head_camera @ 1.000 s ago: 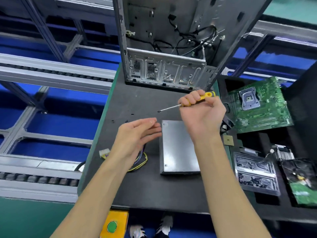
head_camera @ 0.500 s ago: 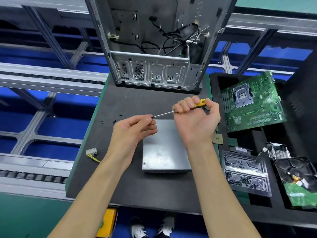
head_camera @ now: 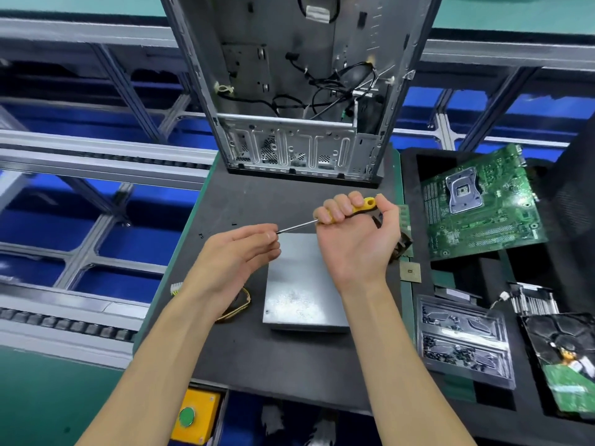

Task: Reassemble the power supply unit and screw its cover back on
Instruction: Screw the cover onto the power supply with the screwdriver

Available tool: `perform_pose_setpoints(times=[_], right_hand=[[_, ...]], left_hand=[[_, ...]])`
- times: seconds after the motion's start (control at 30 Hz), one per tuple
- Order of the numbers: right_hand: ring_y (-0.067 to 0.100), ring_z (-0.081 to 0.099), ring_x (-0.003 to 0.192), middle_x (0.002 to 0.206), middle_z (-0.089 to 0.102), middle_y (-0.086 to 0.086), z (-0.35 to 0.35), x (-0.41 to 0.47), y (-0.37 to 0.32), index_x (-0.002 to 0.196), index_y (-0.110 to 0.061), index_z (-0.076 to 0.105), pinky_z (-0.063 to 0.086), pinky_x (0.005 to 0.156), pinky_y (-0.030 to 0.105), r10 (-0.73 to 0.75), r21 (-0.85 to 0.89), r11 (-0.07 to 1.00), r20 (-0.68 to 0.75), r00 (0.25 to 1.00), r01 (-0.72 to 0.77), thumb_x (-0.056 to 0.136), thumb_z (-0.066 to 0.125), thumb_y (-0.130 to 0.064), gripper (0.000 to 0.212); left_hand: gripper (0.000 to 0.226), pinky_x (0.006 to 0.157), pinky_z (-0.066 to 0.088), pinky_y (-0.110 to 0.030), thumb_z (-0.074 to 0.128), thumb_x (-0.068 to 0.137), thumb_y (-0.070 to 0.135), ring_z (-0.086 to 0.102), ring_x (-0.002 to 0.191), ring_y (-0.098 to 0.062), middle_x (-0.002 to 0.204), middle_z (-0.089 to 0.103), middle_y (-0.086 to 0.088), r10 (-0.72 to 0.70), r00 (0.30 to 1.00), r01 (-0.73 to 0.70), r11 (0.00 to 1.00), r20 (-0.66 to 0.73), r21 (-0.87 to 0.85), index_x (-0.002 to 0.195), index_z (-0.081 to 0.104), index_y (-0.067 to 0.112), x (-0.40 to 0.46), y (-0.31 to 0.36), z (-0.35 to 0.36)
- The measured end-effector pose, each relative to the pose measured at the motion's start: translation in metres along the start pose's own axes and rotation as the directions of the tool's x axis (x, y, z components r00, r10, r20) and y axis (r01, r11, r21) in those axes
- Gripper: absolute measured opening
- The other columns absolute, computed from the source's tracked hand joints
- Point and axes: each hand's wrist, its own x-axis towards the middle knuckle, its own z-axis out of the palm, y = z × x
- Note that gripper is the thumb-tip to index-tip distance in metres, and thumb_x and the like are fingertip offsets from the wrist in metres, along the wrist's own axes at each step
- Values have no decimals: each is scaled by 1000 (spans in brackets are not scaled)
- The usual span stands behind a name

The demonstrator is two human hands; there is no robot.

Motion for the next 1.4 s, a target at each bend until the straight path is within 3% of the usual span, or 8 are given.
perform_pose_setpoints(times=[0.27,0.43,0.6,0.7,1.07,1.2,1.3,1.4], right_hand=[[18,25,62,71,28,-1,10,10,15,74,-17,39,28,60,29,-47,-44,998,6,999,47,93,44,-34,27],[18,25,63,71,29,0,14,14,23,74,-16,39,27,61,29,-139,-113,984,12,990,140,91,47,-35,27],[17,27,62,71,29,-1,16,16,29,74,-17,40,29,60,29,-206,-156,966,17,978,206,99,45,-49,42],[17,27,60,70,28,-1,16,18,31,74,-17,41,29,59,29,-223,-145,964,11,975,222,101,42,-56,48],[17,26,59,68,29,-1,11,26,43,71,-17,41,30,58,28,-263,-92,961,-23,965,260,100,44,-51,45],[17,26,59,68,29,-1,10,28,42,71,-17,41,31,57,28,-258,-81,964,-24,966,255,99,44,-51,45],[17,26,59,69,28,-1,12,28,38,70,-17,42,31,58,29,-260,-79,963,-21,965,258,100,44,-51,46],[17,27,58,68,29,-1,15,27,27,69,-16,43,29,58,28,-282,-117,953,5,959,281,100,43,-52,47]], left_hand=[[11,72,60,-25,73,87,6,75,78,-21,84,75,-13,-91,996,91,996,17,-20,82,83,5,20,7,-16],[8,71,61,-26,73,88,3,75,77,-25,85,75,-18,-68,997,68,998,46,1,87,80,-1,37,5,-21],[7,71,60,-27,71,89,-1,73,76,-24,83,73,-16,-75,992,76,997,102,-14,89,78,-2,50,1,-23],[11,71,60,-27,70,89,-1,73,74,-25,82,73,-16,-107,984,114,993,140,-38,85,80,1,56,1,-25],[8,74,60,-28,75,86,6,74,82,-23,90,76,-15,-170,971,201,961,170,-191,88,82,3,66,-6,-31],[9,74,60,-28,76,85,9,75,84,-24,92,76,-15,-160,970,194,964,183,-180,90,82,4,67,-6,-30],[17,73,60,-26,81,80,22,76,89,-24,98,78,-16,-160,967,188,974,197,-129,91,83,9,68,-3,-28],[17,68,57,-24,78,88,30,72,80,-15,94,79,-9,-81,995,79,996,58,41,89,83,14,69,-3,-38]])
